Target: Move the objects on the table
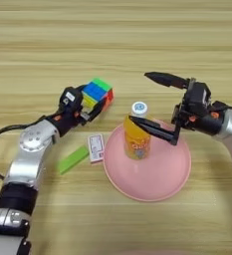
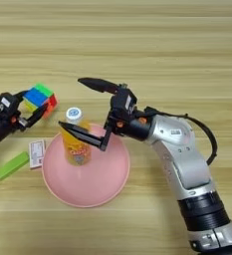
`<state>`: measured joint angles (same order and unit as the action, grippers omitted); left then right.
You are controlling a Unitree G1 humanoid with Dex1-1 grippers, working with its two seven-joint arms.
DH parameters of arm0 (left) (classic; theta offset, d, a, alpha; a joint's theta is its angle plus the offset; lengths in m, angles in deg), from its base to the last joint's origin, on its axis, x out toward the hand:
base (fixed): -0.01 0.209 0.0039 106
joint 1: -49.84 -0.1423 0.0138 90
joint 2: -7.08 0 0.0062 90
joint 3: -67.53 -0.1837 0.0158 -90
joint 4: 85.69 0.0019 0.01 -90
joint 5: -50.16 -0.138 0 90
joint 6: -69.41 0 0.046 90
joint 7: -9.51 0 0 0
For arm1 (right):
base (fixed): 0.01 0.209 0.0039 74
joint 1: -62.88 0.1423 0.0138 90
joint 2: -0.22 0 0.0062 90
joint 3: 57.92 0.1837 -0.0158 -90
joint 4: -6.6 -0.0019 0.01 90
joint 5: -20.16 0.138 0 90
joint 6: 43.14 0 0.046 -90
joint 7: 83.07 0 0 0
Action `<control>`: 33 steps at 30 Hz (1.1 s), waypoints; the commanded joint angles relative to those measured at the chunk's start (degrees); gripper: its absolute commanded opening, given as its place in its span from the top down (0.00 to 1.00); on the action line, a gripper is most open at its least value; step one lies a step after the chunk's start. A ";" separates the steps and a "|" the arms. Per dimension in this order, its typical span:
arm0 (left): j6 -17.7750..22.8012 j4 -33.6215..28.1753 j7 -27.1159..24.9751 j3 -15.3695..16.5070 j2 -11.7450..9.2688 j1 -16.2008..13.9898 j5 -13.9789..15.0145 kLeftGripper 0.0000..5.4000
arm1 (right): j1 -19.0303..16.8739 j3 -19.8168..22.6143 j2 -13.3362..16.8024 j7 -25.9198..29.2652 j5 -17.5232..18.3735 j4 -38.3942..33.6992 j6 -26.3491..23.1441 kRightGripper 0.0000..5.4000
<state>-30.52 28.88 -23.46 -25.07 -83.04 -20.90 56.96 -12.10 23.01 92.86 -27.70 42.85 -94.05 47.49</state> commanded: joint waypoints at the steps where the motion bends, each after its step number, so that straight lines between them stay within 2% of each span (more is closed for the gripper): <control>1: -1.23 4.63 -0.62 -0.92 0.97 3.15 -1.27 0.39 | -0.26 -0.02 0.18 -0.18 0.70 -1.15 -0.28 0.00; 14: -4.78 16.59 -1.42 -3.34 5.21 10.11 -4.03 0.39 | -0.17 -0.36 0.18 -0.26 0.95 -1.43 -0.72 0.00; 22: -6.23 21.43 -1.75 -3.80 6.80 12.09 -5.10 0.39 | -0.13 -0.68 0.07 -0.44 0.97 -1.54 -0.83 0.00; 33: -7.83 26.09 -1.59 -3.75 7.42 13.38 -5.68 0.39 | -0.24 -0.80 -0.06 -0.47 1.01 -1.31 -0.54 0.00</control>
<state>-37.61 54.01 -24.96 -28.42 -75.80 -8.94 52.55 -12.35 22.45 92.75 -27.91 43.64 -94.79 47.33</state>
